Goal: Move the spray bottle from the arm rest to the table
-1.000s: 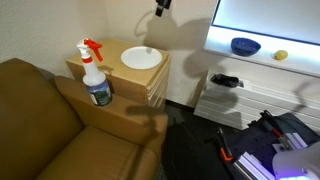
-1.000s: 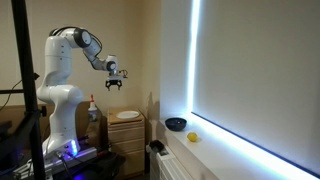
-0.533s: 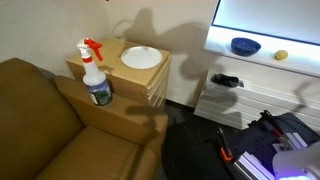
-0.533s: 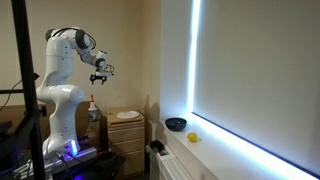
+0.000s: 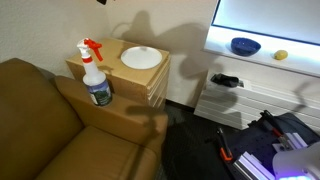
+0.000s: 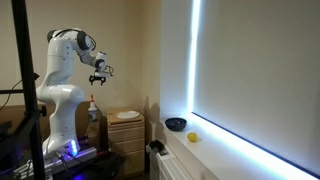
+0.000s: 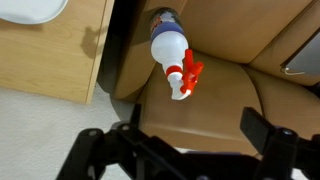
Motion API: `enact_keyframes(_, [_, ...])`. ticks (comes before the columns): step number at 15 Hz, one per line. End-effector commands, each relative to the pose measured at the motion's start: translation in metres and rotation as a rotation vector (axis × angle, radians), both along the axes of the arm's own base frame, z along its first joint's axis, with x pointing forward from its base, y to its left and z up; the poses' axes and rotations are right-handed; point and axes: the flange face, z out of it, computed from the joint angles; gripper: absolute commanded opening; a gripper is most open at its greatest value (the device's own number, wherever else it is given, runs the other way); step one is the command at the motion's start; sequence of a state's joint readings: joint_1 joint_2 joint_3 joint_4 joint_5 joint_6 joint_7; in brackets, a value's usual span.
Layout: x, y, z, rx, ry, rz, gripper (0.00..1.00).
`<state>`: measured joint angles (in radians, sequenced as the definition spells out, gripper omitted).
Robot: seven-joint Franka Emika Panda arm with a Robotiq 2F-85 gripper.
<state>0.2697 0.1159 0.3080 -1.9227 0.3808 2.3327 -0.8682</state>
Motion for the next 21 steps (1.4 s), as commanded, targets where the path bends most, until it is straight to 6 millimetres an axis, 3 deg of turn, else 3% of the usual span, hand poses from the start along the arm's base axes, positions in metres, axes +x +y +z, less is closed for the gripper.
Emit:
enact_keyframes(1, [0.018, 0.041, -0.027, -0.030, 0.037, 0.018, 1.00])
enact_keyframes(6, [0.036, 0.097, -0.064, -0.154, 0.090, -0.004, 1.00])
enact_keyframes(7, [0.022, 0.081, -0.058, -0.116, 0.062, 0.013, 1.00])
enact_keyframes(9, [0.024, 0.089, -0.067, -0.119, 0.074, 0.011, 1.00])
enact_keyframes(11, [0.025, 0.088, -0.063, -0.117, 0.070, 0.009, 1.00])
enact_keyframes(17, [0.011, 0.133, -0.092, -0.087, 0.130, 0.083, 1.00])
enact_keyframes(18, [0.008, 0.121, -0.082, -0.097, 0.110, 0.064, 1.00])
enact_keyframes(21, [0.006, 0.126, -0.087, -0.096, 0.117, 0.072, 1.00])
